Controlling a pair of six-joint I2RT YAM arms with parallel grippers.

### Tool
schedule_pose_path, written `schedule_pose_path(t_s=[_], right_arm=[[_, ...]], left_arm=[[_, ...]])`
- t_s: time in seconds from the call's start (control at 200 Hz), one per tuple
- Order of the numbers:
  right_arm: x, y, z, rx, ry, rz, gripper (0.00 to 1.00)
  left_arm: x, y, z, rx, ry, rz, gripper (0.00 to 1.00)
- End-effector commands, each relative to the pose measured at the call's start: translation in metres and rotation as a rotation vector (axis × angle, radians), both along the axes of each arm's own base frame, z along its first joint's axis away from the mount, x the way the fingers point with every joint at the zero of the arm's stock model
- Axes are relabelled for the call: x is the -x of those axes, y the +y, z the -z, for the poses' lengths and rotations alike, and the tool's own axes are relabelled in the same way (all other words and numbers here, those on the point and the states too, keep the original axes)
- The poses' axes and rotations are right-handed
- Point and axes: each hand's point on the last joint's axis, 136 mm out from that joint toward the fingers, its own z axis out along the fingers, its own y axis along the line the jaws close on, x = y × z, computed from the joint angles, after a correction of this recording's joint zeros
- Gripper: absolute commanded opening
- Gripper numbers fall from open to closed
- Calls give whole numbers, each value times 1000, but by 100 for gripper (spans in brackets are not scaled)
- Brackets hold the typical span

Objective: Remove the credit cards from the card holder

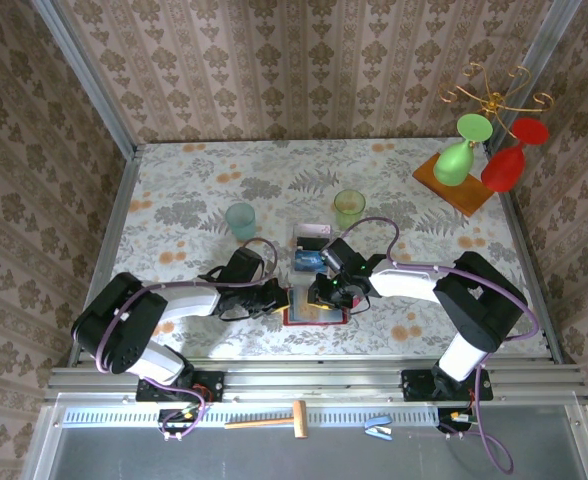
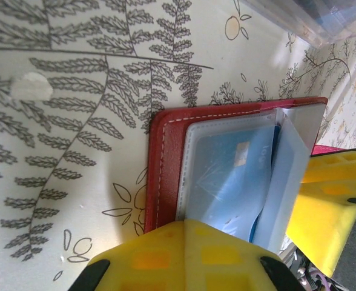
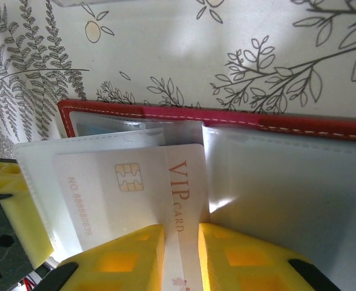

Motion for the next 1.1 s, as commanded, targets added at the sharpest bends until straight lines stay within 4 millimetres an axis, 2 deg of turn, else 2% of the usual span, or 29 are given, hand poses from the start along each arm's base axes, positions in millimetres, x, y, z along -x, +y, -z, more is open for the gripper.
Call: schedule_pose_path(t_s=[0.0, 0.425, 0.565, 0.685, 0.785, 1.09], right_arm=[[-2, -5, -3, 43, -20, 0, 25], [-4, -1, -18, -9, -55, 9, 26], [-4, -1, -19, -11, -56, 11, 26], [-5, -2, -19, -9, -55, 14, 26], [-4, -3, -18, -6, -50, 18, 26], [-2, 3, -16, -41, -36, 3, 26]], left_arm=[[12, 10, 14, -52, 58, -7, 7], [-1, 2, -27, -11, -27, -2, 8], [0, -10, -36, 23, -39, 28, 8], [4, -23, -32, 58, -19, 63, 8], [7, -26, -24, 45, 4, 79, 8], [16, -12, 0, -45, 43, 93, 7]])
